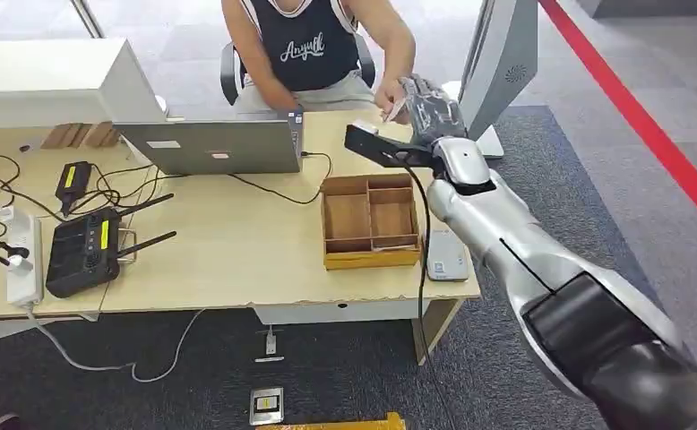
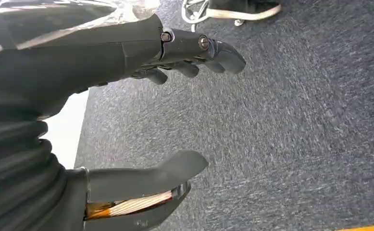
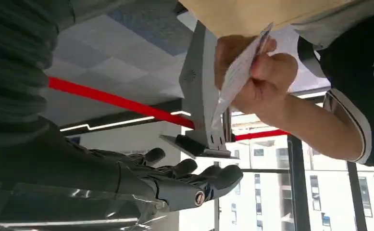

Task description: Pass the card to the sensor for recognition and then transmit it.

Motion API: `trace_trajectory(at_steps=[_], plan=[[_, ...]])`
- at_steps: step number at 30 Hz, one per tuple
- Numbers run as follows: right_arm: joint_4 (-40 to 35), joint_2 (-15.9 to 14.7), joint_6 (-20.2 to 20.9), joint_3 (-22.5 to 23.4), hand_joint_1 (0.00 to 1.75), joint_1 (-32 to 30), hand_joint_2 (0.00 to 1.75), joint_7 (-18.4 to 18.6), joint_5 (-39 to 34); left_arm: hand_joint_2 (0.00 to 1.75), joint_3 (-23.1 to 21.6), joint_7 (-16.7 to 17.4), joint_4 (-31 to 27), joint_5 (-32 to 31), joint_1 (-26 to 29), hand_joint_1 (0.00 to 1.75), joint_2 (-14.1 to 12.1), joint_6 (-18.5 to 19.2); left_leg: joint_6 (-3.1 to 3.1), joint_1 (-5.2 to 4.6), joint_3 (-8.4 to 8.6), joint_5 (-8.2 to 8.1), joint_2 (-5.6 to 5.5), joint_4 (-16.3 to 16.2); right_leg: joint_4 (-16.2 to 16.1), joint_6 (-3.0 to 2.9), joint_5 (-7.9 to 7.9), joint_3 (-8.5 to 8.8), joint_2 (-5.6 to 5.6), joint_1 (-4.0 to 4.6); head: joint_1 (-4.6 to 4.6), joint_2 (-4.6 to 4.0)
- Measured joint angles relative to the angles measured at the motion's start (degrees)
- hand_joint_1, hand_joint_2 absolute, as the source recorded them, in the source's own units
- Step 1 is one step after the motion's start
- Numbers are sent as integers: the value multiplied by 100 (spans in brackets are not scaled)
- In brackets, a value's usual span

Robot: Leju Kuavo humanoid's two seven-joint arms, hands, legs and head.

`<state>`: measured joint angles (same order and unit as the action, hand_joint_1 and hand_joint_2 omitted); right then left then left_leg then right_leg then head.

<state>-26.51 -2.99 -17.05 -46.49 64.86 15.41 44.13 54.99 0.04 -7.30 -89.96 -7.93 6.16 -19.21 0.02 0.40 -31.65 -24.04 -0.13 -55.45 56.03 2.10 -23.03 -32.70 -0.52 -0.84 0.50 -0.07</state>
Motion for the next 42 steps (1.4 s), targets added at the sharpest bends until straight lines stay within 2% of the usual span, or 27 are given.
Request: trace_trajectory(at_steps=[4, 5, 8, 13, 19, 20, 26, 29, 34, 42], plan=[[55, -2, 0, 0, 0, 0, 175, 4, 20, 175, -9, 0, 0, 0, -2, 0, -2, 2, 0, 0, 0, 0, 0, 0, 0, 0, 0, -1, 0, 0, 0, 0], [68, -4, 0, 0, 0, 0, 0, 4, 24, 175, -11, -2, 0, 0, -2, 0, -2, 2, 0, 0, 0, 0, 0, 0, 0, 0, 0, -1, 0, 0, 0, 0], [90, -4, -26, 0, 0, 0, 0, -24, 17, 175, -13, -15, 0, 0, -1, 0, -4, 9, 0, 0, 0, 0, 0, 0, 0, 0, 0, 0, 0, 0, 0, 0], [100, -9, -241, 22, 0, -37, 0, -315, -144, 175, -17, -22, 0, 24, 2, 0, -4, 9, 0, 0, 0, 0, 0, 0, 0, 0, 0, -1, 0, 0, 0, 0], [100, -11, -267, 55, 0, -53, 0, -361, -179, 175, -26, -22, 0, 31, 10, 0, -11, 9, 0, 0, 0, 0, 0, 0, 0, 0, 0, -1, 0, 0, 0, 0], [100, -13, -267, 55, 0, -54, 175, -361, -181, 175, -28, -22, 0, 31, 11, 0, -11, 11, 0, 0, 0, 0, 0, 0, 0, 0, 0, -1, 0, 0, 0, 0], [-26, -37, -350, 140, 0, -158, 175, -649, -350, 175, -31, 41, 0, 103, 11, 0, -20, 9, 0, 0, 1, 0, 0, 0, 0, 0, 0, -1, 0, 0, 0, 0], [-331, -138, -323, 175, 0, -354, 175, -645, -372, 175, -31, 83, 0, 109, 12, 0, -28, 9, 0, 0, 1, 0, 0, 0, -1, 0, 0, 0, 0, 0, 0, 0], [-1395, -486, 44, 317, 0, -999, 175, -496, -501, 175, -13, 140, 0, 133, 20, 0, -39, 9, 2, 0, 4, -2, 0, 0, -4, 0, -1, 2, 0, 0, 2, 0], [-3470, -1119, 752, 463, 0, -2327, 175, -544, -804, 175, 98, 188, 0, 199, 29, 0, -94, -26, 3, 0, 1, -4, -1, 0, -4, -3, -3, -1, 0, 1, 0, 0]])
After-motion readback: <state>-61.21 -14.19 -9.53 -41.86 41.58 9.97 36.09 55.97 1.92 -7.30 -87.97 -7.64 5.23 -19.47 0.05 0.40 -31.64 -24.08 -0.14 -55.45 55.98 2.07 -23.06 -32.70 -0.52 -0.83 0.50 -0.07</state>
